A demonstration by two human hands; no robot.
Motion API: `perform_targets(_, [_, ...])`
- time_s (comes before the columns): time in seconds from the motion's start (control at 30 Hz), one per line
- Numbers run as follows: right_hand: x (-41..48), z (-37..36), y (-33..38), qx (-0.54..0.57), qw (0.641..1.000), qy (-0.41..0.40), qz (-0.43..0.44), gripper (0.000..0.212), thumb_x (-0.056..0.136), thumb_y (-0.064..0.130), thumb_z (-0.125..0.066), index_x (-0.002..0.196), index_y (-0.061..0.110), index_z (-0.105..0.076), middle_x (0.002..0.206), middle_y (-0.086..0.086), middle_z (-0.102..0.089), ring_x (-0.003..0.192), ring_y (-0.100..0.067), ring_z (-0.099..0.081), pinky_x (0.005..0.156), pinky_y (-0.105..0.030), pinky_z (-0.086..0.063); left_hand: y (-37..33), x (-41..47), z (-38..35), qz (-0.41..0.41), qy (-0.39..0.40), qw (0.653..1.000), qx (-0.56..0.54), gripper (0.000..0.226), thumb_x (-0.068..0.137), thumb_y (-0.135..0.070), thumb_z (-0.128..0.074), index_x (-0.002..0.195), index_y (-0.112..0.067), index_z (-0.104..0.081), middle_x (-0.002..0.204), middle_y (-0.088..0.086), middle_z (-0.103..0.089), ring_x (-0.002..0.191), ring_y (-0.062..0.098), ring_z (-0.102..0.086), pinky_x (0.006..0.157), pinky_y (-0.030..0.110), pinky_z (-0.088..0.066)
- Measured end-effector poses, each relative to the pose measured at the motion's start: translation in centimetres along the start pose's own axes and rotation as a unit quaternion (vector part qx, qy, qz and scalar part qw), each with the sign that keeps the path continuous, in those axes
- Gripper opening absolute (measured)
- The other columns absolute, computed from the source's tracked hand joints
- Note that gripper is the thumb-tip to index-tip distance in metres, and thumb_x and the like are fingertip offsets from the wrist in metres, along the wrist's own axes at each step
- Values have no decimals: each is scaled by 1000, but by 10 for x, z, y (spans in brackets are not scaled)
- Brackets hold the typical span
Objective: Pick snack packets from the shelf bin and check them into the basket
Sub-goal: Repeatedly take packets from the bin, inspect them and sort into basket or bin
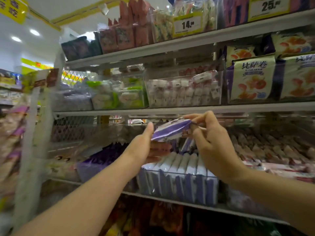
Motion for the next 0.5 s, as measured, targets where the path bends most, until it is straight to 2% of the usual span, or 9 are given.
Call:
perform_targets(0.07, [-21, -27, 12, 52, 998, 36, 7, 22, 94, 8, -45, 85, 28, -46, 113, 19, -61, 90, 9, -64, 71, -10, -50, 11, -22, 17, 51, 35, 990, -124, 58, 92, -66, -36, 106, -20, -69, 92, 9, -76, 72, 20, -74, 57, 25, -52])
perform_targets(0.17, [-55, -72, 13, 96, 990, 100, -7, 13, 86, 12, -41, 87, 24, -46, 125, 24, -55, 107, 5, -60, 85, -14, -48, 31, -55, 53, 48, 2, 979, -197, 36, 96, -43, -48, 104, -16, -70, 92, 7, -76, 68, 16, -72, 52, 23, -55])
perform_targets(0.27, [-91, -113, 8, 164, 973, 154, -52, 16, 83, 10, -39, 90, 18, -51, 126, 22, -56, 115, 6, -54, 92, -16, -46, 60, -85, 92, 50, -67, 981, -175, 30, 100, -24, -45, 115, -8, -65, 105, 11, -74, 83, 20, -72, 56, 24, -57])
perform_targets(0.37, [-125, -156, 0, 236, 944, 185, -139, 20, 86, 22, -42, 100, 23, -57, 109, 21, -64, 107, 3, -59, 86, -15, -48, 91, -119, 129, 49, -105, 986, -116, 26, 97, -24, -51, 114, -9, -65, 103, 8, -75, 88, 21, -73, 64, 29, -59])
perform_targets(0.43, [-148, -187, -5, 258, 924, 202, -198, 23, 94, 28, -48, 115, 26, -55, 110, 17, -65, 104, -1, -61, 87, -21, -50, 111, -141, 146, 51, -107, 991, -65, 38, 85, -28, -62, 118, -9, -63, 107, 8, -74, 98, 25, -71, 82, 38, -58])
perform_targets(0.5, [-170, -216, -11, 310, 887, 217, -264, 31, 97, 24, -53, 127, 20, -50, 114, 6, -67, 103, -8, -65, 85, -26, -54, 132, -159, 155, 64, -95, 993, -21, 51, 74, -24, -69, 123, -10, -60, 113, 7, -73, 105, 26, -69, 93, 43, -54])
Point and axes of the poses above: each hand's wrist, its own x-axis towards the middle knuckle, its own z-axis out of the back of the hand, y = z × x, the point moved 5 cm from there along x, towards the middle knuckle
